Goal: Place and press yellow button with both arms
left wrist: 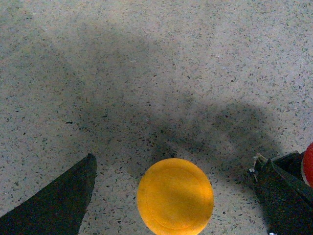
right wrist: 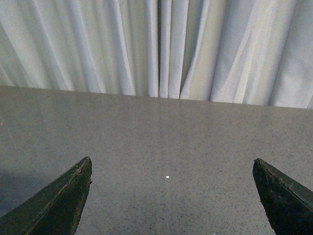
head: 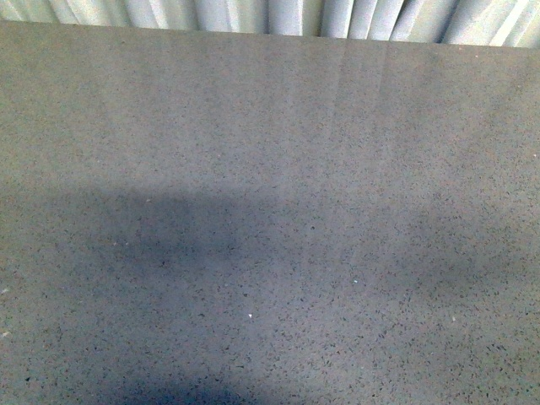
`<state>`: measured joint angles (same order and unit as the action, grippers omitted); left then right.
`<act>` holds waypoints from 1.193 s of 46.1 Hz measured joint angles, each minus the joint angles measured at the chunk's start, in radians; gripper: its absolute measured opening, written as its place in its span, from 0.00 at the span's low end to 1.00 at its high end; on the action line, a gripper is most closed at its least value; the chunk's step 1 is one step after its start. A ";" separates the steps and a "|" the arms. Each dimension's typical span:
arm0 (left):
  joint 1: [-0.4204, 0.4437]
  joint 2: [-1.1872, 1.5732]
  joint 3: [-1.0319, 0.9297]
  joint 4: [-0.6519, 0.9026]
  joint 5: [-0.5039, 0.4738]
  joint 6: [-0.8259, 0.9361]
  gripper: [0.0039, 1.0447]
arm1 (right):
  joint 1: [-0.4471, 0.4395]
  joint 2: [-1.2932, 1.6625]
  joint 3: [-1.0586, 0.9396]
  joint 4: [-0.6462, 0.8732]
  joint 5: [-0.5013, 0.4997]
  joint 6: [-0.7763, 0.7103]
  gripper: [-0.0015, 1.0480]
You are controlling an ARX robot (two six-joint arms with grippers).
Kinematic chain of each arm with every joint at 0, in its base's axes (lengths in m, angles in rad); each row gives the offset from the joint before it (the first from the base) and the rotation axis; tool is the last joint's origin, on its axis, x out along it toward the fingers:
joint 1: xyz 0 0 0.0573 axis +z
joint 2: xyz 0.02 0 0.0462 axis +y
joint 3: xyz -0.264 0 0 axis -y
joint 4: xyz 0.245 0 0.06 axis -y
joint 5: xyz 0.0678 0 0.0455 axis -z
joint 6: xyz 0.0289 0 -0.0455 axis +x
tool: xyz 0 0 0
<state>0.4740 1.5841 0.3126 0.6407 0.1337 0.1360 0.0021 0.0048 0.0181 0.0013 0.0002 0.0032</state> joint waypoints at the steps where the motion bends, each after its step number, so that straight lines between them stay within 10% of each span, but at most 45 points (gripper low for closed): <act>1: 0.000 0.002 0.001 0.001 0.000 -0.002 0.91 | 0.000 0.000 0.000 0.000 0.000 0.000 0.91; 34: 0.006 0.075 0.020 0.028 -0.012 -0.032 0.91 | 0.000 0.000 0.000 0.000 0.000 0.000 0.91; 49: 0.006 0.076 0.020 0.028 -0.021 -0.032 0.40 | 0.000 0.000 0.000 0.000 0.000 0.000 0.91; 55: 0.006 0.072 0.019 0.028 -0.022 -0.032 0.34 | 0.000 0.000 0.000 0.000 0.000 0.000 0.91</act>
<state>0.4801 1.6558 0.3317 0.6685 0.1116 0.1036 0.0021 0.0048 0.0181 0.0013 -0.0002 0.0032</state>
